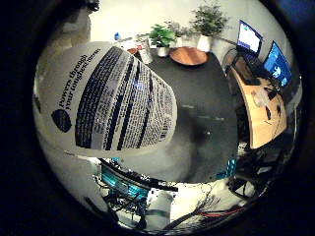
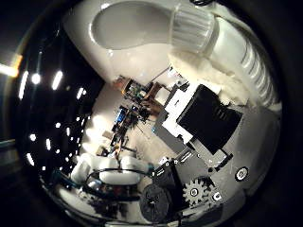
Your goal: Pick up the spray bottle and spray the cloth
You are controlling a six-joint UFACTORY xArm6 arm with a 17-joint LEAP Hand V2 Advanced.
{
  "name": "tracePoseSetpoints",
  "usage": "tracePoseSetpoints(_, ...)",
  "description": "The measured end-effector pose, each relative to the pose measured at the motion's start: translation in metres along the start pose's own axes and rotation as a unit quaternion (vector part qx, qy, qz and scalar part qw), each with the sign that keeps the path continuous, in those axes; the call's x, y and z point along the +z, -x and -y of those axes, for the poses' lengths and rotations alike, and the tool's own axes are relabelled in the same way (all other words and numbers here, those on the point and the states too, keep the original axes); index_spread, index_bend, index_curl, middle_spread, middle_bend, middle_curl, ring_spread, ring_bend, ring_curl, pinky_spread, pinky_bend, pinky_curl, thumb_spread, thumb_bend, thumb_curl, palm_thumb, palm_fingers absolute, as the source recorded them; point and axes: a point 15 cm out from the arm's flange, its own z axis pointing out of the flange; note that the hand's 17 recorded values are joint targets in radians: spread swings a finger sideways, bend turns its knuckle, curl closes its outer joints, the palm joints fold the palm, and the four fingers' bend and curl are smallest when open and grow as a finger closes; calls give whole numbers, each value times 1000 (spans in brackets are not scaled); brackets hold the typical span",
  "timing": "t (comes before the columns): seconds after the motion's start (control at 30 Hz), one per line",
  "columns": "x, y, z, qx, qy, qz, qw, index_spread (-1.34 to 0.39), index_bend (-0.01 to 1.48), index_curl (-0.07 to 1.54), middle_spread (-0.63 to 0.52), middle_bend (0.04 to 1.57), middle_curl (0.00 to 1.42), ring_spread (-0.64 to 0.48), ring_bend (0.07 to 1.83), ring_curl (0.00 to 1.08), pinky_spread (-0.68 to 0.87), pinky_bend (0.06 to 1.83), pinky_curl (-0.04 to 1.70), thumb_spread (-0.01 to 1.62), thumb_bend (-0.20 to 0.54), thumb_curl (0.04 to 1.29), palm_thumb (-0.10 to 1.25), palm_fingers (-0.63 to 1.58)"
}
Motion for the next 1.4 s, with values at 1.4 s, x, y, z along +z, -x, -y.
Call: tracePoseSetpoints(1.4,111,69,20,68,147,130,978,-259,1152,625,-177,1329,655,-206,1413,551,-330,1265,605,878,-11,1088,1013,1249)
